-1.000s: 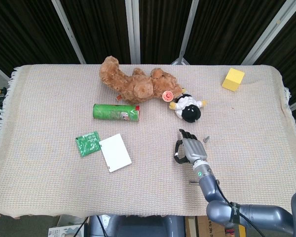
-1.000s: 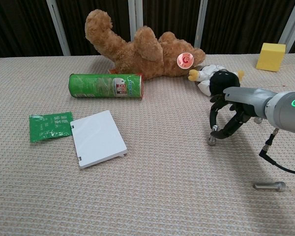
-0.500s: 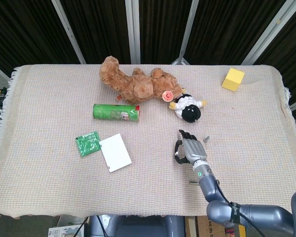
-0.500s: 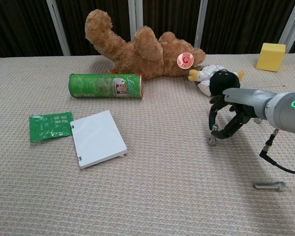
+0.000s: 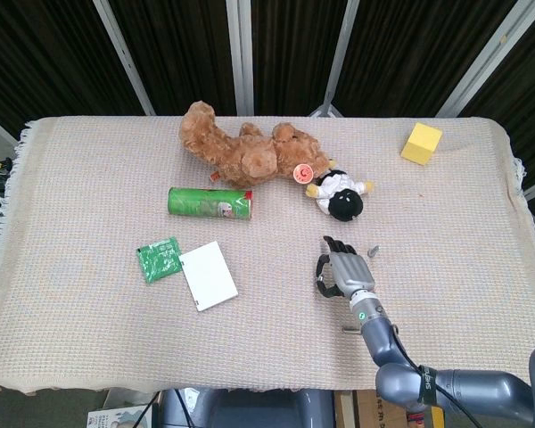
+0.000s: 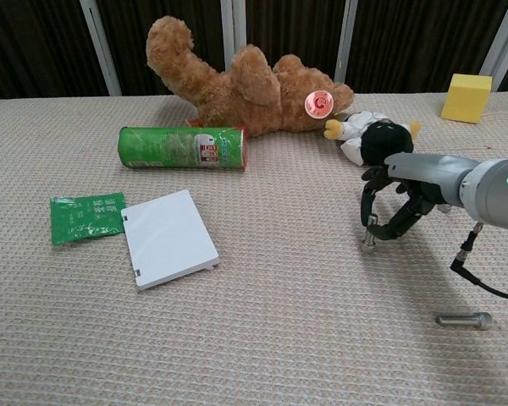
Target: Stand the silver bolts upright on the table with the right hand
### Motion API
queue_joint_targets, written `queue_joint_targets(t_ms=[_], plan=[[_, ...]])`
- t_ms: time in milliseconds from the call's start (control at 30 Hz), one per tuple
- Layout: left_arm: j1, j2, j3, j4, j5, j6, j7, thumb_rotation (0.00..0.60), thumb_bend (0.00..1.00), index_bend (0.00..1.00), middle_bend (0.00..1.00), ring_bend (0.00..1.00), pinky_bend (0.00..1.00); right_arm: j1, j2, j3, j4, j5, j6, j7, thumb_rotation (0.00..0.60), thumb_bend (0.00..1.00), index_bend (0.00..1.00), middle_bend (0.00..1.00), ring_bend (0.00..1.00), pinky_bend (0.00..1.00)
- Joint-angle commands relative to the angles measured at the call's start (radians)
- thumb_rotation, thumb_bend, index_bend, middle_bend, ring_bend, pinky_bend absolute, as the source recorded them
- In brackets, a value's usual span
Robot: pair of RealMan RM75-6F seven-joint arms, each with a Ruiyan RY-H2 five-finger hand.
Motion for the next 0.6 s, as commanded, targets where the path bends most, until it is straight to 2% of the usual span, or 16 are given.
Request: queue_joint_targets(t_ms=[33, 600], plan=[[0.001, 0.0, 0.0, 0.0, 0.0, 0.001, 0.001, 0.6, 0.12, 0.09, 0.07, 0.05, 0.18, 0.0, 0.001, 0.0, -0.001, 0.0, 0.0, 0.001, 0.6, 0.43, 0.52, 0.01, 0.02, 0.09], [0.001, 0.0, 0.0, 0.0, -0.001, 0.001, 0.001, 0.6, 0.12, 0.09, 0.07, 0.05, 0.18, 0.001, 0.019, -0.006, -0.017, -0.005, -0.005, 0.009, 0.6, 0.43, 0.51, 0.01, 0.02, 0.09]])
